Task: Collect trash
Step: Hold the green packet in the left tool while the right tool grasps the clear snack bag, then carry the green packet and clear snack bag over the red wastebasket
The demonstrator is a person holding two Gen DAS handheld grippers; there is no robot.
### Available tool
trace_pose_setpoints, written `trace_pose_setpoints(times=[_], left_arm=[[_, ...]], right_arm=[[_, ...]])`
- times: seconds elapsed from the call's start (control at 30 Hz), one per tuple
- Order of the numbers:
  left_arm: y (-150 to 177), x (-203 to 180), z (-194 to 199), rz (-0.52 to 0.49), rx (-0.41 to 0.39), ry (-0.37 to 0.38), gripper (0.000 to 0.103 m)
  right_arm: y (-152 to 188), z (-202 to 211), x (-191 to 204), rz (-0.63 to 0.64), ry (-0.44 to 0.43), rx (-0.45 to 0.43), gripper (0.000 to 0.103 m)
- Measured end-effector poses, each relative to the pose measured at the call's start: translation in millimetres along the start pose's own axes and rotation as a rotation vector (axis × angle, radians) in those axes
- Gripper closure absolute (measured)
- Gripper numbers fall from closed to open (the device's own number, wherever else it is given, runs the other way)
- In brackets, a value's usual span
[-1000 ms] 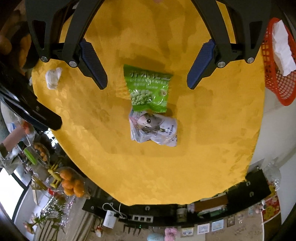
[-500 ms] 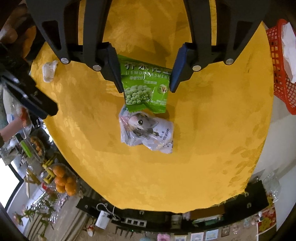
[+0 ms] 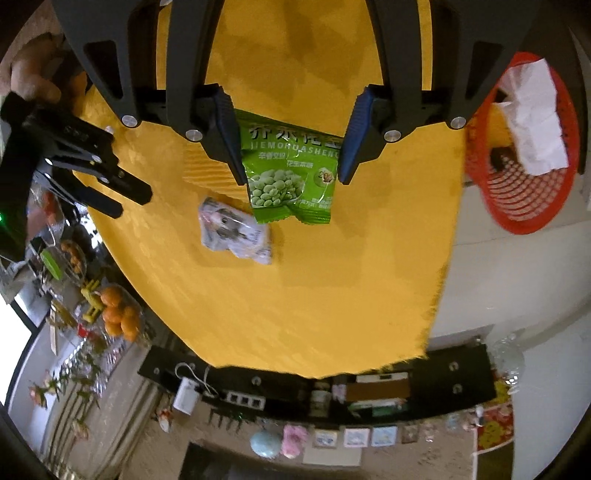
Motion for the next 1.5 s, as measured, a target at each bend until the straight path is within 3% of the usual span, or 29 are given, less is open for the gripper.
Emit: trace_pose_setpoints(times=[0.13, 0.53, 0.9, 1.5], left_arm=[[6, 20, 19, 0.034, -0.039, -0.055, 0.055], [24, 75, 43, 0.158, -0.070, -0.069, 0.055], [32, 97, 44, 0.214, -0.074, -0.073, 0.055], [24, 102, 64, 0.231, -0.123, -0.095, 0.055]], right_arm=[[-13, -7, 23, 0.067, -0.026, 0.012, 0.031], [-53, -58, 81, 0.242, -0.036, 0.086, 0.031], [-62, -93, 90, 0.327, 0.004, 0.169, 0.031], [-73, -84, 85, 0.289, -0.005, 0.137, 0.071]])
Point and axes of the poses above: each gripper's, at about its wrist camera, not at the fingertips, and z roughly against the way its jaws point, x to its left, y to its underside, the point moved 4 cm from there along -z, roughly the way its jaws point, and after that the axes turned 7 degrees about x, right-handed, at the moved point
